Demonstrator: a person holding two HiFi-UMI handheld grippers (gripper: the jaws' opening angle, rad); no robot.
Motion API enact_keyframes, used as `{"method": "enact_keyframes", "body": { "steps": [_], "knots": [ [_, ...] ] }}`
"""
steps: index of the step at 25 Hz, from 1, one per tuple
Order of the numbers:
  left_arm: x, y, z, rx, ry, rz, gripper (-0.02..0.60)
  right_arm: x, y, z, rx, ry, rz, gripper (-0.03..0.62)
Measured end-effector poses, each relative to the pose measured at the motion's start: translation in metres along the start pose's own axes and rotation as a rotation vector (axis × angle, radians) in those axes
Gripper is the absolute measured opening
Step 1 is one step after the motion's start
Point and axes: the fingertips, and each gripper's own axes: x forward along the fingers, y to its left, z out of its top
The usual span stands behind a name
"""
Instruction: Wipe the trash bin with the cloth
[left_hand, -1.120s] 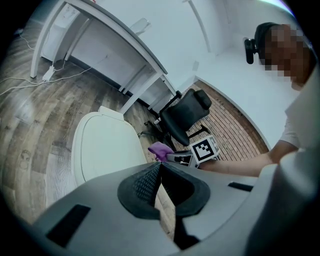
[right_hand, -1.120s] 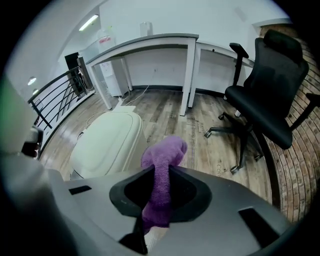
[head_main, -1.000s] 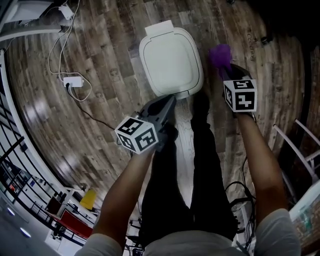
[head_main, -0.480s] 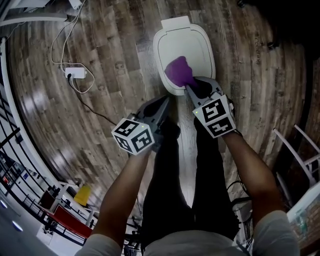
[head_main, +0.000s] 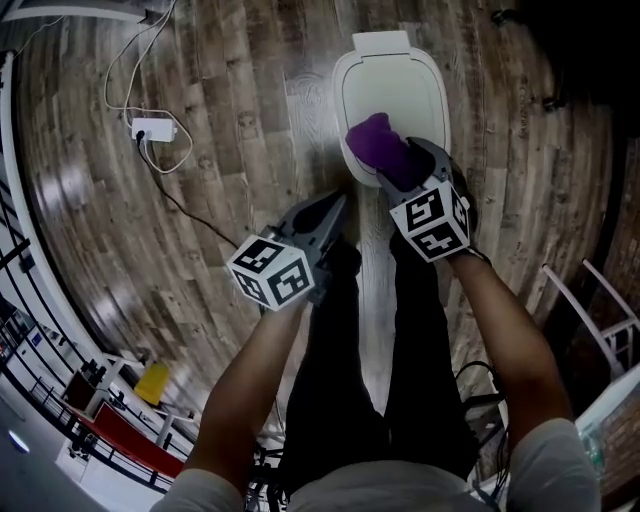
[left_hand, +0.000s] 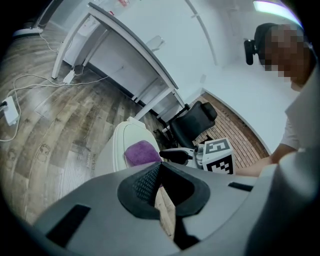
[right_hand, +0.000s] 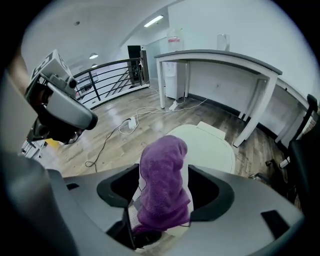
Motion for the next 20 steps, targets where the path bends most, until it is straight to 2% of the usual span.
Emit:
{"method": "enact_keyframes", "body": {
  "steps": [5, 7, 9, 12, 15, 18, 20],
  "knots": [
    [-0.003, 0.001, 0.002, 0.000, -0.002, -0.007, 0.004, 0.027, 0.000, 0.002, -0.024, 0.081, -0.041, 0.274],
    [-0.005, 0.002, 0.003, 0.002, -0.002, -0.010, 0.003, 0.035, -0.002, -0.002, -0.044, 0.113, -0.055, 0.141],
    [-0.007, 0.003, 0.002, 0.004, -0.001, -0.011, 0.003, 0.034, -0.002, 0.000, -0.036, 0.109, -0.048, 0.110],
    [-0.012, 0.008, -0.001, -0.004, -0.002, -0.003, 0.004, 0.024, 0.011, 0.015, -0.067, 0.063, -0.024, 0.097],
    [-0.012, 0.010, -0.003, -0.018, -0.005, 0.004, 0.005, 0.025, 0.043, 0.025, -0.173, 0.034, 0.032, 0.097],
    [-0.011, 0.009, -0.005, -0.015, 0.003, 0.001, 0.003, 0.037, 0.072, 0.010, -0.287, 0.077, 0.084, 0.097],
    [-0.013, 0.009, -0.005, -0.008, 0.009, 0.000, 0.004, 0.042, 0.080, -0.003, -0.319, 0.107, 0.098, 0.097]
  ]
}}
